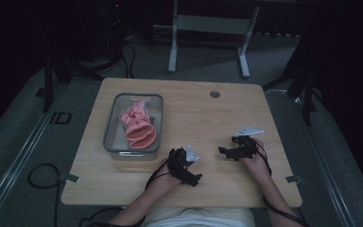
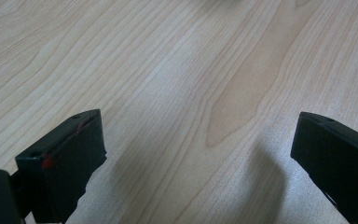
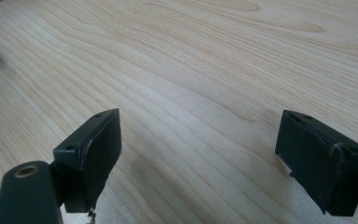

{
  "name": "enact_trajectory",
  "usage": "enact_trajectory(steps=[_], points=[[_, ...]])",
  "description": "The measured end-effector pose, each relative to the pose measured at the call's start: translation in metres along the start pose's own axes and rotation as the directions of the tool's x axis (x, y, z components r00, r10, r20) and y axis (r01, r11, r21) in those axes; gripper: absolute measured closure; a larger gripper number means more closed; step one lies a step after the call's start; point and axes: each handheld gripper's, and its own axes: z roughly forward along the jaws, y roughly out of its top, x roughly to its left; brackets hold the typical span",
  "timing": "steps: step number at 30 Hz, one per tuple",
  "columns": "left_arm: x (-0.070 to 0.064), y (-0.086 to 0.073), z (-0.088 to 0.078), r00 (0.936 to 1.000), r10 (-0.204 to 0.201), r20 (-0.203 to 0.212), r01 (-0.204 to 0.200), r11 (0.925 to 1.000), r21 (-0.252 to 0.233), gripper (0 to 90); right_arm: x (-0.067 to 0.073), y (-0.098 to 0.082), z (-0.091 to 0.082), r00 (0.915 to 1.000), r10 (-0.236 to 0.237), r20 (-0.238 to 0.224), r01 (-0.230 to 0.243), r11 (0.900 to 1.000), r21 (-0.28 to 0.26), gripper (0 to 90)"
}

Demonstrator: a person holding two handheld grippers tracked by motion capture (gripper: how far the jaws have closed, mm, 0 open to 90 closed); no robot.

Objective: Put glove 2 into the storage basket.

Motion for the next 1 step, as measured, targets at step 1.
enact_trajectory(steps=[1], points=[[0.0003,-0.0001,-0.0002,1.0000,-0.001,0.000,0.001,1.0000,-0.002,2.4,0.0001,0.0001,0.0002,1.0000,-0.001,-0.001,0.001,1.000,0.001,14.1]])
